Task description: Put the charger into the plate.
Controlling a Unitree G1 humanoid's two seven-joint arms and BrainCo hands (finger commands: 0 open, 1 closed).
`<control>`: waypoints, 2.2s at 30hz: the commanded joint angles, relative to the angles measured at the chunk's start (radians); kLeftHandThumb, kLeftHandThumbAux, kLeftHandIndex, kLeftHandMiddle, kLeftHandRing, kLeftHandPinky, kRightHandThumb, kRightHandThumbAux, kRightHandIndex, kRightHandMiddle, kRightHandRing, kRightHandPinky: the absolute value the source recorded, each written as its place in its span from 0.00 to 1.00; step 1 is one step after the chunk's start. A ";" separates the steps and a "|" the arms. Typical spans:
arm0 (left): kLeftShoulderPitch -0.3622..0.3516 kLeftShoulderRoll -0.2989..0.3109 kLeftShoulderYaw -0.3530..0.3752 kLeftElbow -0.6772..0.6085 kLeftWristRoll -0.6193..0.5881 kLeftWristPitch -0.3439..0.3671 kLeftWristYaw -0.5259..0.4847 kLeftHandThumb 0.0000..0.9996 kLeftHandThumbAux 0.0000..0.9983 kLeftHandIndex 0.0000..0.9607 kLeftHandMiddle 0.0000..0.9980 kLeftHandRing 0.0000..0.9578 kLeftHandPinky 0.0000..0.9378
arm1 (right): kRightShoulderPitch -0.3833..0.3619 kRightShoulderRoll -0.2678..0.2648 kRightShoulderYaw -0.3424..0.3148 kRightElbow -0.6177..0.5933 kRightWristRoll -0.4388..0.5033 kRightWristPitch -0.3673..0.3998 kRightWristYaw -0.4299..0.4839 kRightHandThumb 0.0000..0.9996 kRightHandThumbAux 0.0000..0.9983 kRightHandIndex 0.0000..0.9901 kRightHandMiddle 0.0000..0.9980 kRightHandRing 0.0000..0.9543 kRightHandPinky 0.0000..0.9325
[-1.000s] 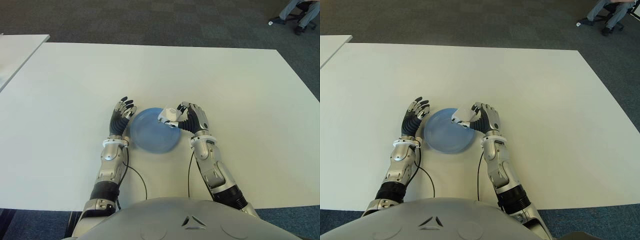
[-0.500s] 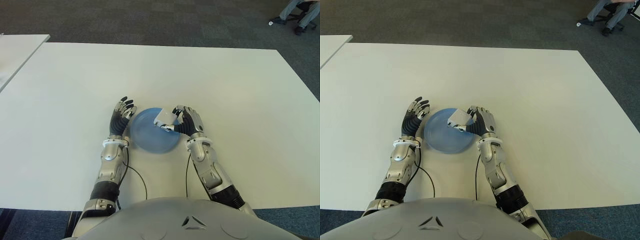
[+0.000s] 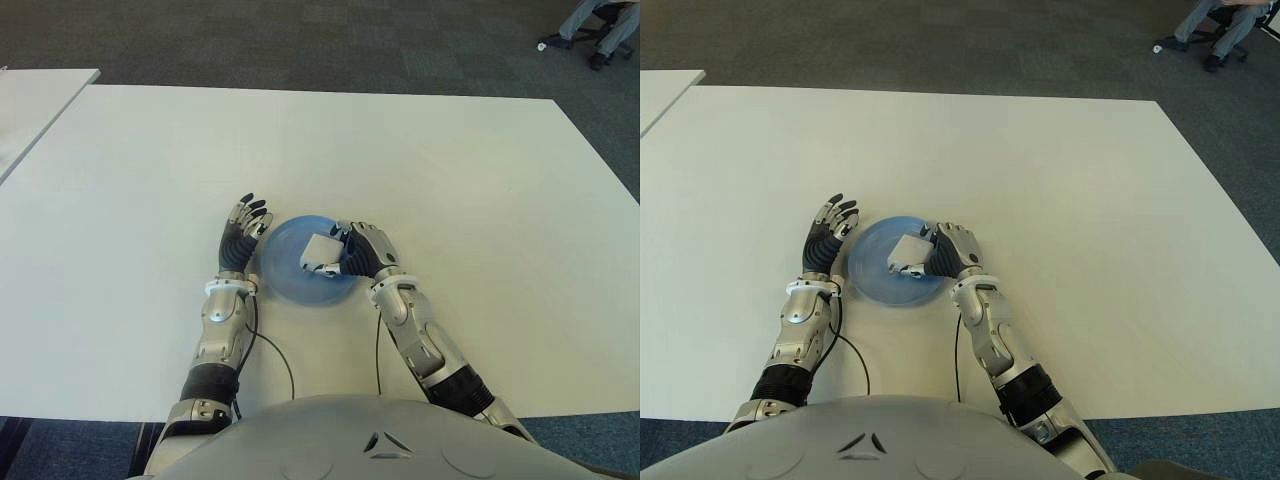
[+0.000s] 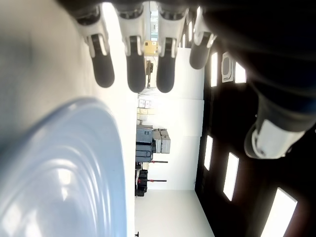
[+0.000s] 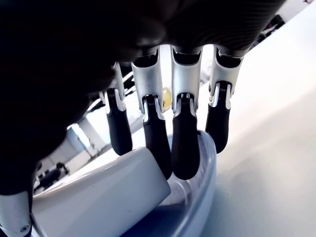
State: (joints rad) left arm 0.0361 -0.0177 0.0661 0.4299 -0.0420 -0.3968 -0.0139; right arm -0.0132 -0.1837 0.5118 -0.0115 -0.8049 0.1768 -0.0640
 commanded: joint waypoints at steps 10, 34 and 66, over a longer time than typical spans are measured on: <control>0.027 -0.004 -0.001 0.005 0.001 0.027 0.002 0.00 0.58 0.14 0.22 0.23 0.23 | 0.004 -0.050 0.046 -0.030 -0.057 -0.029 0.048 0.38 0.24 0.00 0.00 0.00 0.00; 0.030 -0.003 0.001 -0.001 0.000 0.040 0.005 0.00 0.58 0.15 0.22 0.23 0.23 | 0.006 -0.086 0.049 -0.056 -0.063 -0.069 0.103 0.32 0.19 0.00 0.00 0.00 0.00; 0.031 0.011 0.004 0.004 0.012 0.049 0.010 0.00 0.56 0.15 0.24 0.24 0.25 | -0.052 0.085 -0.269 0.130 0.404 -0.232 -0.080 0.21 0.38 0.00 0.00 0.00 0.00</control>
State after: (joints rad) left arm 0.0520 -0.0111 0.0659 0.4046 -0.0368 -0.3806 -0.0137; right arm -0.0747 -0.1599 0.2918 0.1020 -0.5186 -0.0501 -0.1672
